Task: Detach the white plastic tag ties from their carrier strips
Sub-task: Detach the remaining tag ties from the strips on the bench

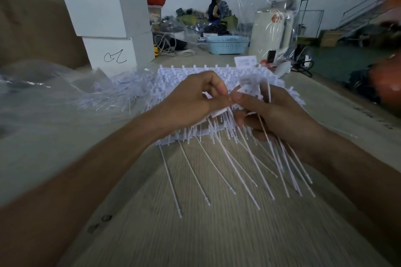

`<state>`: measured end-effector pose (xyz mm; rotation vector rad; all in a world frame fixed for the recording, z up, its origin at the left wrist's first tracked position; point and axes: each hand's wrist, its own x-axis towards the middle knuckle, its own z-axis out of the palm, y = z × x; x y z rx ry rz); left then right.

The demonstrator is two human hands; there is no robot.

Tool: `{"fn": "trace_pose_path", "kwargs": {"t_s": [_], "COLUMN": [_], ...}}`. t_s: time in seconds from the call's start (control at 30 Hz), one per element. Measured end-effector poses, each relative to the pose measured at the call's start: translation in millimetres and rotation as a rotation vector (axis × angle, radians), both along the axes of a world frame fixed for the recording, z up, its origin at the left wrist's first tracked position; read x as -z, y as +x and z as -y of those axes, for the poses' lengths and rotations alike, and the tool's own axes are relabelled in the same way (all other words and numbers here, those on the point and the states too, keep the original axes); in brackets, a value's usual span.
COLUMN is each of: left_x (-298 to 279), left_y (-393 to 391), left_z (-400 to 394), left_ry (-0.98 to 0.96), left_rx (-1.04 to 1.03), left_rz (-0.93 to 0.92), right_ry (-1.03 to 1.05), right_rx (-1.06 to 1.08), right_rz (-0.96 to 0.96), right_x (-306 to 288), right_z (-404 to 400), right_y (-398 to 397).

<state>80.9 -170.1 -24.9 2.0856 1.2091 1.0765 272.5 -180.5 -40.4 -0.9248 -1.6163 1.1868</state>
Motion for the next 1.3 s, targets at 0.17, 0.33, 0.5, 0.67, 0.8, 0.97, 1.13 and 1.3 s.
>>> {"fn": "trace_pose_path", "kwargs": {"t_s": [0.17,0.33,0.5,0.67,0.8,0.97,1.13,1.3], "left_x": [7.6,5.3,1.4,-1.0,-0.6,6.4,10.0,9.8], "left_y": [4.2,1.9,-1.1,-6.4,-11.5,-4.2,-3.8,-5.0], "left_z": [1.3,0.8,1.2,0.2,-2.8,3.9,-0.8,-2.6], "left_ry": [-0.177,-0.298,-0.495,-0.528,-0.527,-0.450,-0.445,-0.366], "left_rx": [0.068,0.110,0.216,0.348,0.460,0.533,0.386,0.233], "left_rz": [0.122,0.329,0.460,0.468,0.403,0.172,0.268,0.236], "right_ry": [-0.012,0.253,0.520,0.675,0.621,0.297,0.216,0.000], "right_rx": [0.069,-0.028,-0.138,-0.134,-0.025,0.250,0.095,0.038], "right_rz": [-0.104,0.052,0.205,0.369,0.353,-0.157,0.293,0.099], "right_x": [-0.9,-4.3,-6.2,-10.8,-9.5,-27.2,-8.3,0.5], "right_z": [-2.4,3.1,3.4,-3.2,-6.0,-16.8,-7.2,-3.0], "right_y": [4.9,3.5,7.4,17.9,17.2,38.9,19.8,5.2]}}
